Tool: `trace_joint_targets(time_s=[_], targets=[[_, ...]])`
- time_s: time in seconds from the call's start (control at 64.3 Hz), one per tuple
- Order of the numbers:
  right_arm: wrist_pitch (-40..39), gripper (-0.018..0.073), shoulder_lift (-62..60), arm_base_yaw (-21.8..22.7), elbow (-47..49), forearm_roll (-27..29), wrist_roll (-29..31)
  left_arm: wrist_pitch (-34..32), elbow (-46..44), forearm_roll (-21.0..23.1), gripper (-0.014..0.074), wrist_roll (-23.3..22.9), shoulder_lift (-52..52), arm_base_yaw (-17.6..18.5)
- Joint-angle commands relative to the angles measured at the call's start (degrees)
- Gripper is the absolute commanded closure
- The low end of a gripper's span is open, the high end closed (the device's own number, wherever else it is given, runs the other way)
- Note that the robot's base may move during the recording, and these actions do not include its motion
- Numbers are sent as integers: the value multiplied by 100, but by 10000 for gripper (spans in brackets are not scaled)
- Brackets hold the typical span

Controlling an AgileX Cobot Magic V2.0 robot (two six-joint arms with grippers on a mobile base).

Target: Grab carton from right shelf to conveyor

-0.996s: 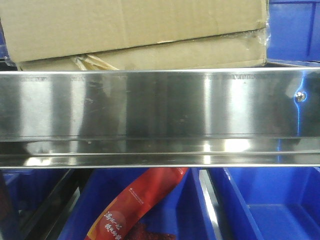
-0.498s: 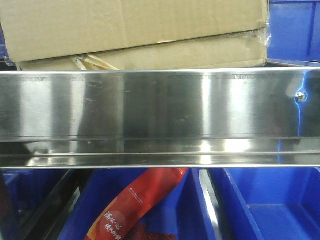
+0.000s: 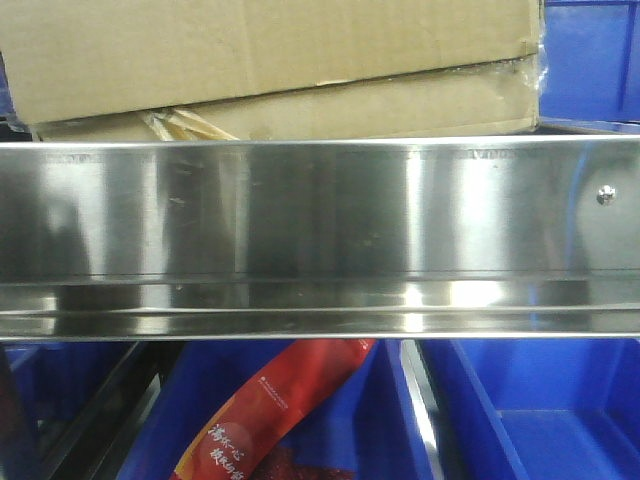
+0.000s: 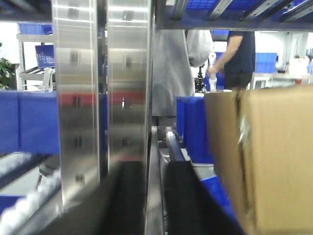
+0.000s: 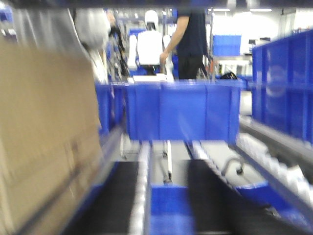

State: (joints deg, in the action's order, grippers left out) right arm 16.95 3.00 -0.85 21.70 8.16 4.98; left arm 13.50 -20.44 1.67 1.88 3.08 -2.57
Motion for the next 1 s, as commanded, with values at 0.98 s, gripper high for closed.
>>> trace_joint_targets(time_s=[0.98], targets=[[3525, 1, 5307, -1186, 6002, 108, 25, 3389, -6567, -10, 165, -265, 6438, 2229]])
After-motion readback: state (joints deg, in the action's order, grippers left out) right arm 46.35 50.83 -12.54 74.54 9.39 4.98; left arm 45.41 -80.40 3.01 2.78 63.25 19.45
